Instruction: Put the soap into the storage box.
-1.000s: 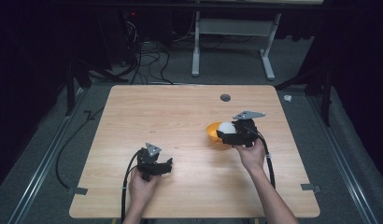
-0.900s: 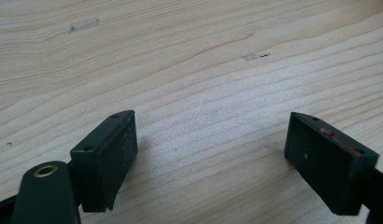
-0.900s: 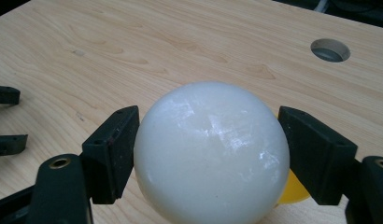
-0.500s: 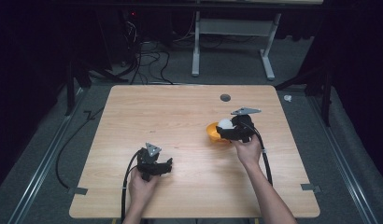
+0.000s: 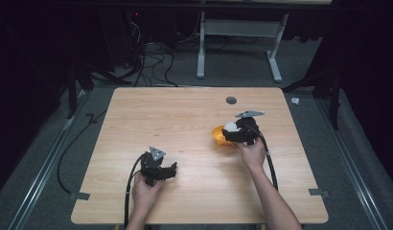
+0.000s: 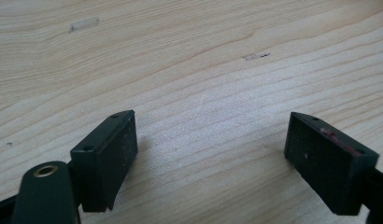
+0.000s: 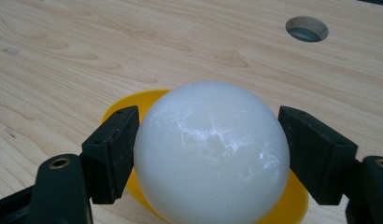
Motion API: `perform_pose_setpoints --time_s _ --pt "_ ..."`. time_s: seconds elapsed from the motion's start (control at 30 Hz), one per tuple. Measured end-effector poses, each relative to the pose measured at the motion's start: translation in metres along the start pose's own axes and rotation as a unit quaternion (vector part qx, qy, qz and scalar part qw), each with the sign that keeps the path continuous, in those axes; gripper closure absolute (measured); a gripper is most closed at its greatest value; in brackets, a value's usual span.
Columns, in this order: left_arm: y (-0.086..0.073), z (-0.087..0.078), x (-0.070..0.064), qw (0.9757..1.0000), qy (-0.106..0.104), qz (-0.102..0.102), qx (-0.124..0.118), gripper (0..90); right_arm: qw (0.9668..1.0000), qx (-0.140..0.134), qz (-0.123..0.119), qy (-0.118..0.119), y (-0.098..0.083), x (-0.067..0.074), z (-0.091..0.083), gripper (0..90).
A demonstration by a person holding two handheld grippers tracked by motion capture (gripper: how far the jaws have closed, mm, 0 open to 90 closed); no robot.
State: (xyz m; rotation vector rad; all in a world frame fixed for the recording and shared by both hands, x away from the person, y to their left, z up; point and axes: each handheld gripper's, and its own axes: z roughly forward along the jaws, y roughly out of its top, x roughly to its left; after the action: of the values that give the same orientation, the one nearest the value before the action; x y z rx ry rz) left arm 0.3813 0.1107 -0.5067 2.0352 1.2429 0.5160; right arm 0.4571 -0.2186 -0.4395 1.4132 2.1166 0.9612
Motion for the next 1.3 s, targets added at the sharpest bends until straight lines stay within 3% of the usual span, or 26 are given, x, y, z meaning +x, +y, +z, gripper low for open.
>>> perform_pose_setpoints --time_s 0.47,0.63,0.87,1.3 --pt "0.0 0.0 0.0 1.0 0.001 0.0 0.0 17.5 0.9997 0.022 0.006 0.004 -0.003 0.0 0.013 24.0" --pt "0.0 0.0 0.0 1.0 0.001 0.001 0.0 17.5 0.9997 -0.018 0.012 0.012 0.001 0.0 0.003 24.9" --pt "0.0 0.0 0.0 1.0 0.001 0.001 0.0 17.5 0.9999 -0.009 0.007 0.011 0.0 0.002 0.0 23.3" --pt "0.0 0.0 0.0 1.0 0.001 0.001 0.0 17.5 0.9992 -0.037 0.006 0.015 0.002 -0.001 -0.02 24.2"
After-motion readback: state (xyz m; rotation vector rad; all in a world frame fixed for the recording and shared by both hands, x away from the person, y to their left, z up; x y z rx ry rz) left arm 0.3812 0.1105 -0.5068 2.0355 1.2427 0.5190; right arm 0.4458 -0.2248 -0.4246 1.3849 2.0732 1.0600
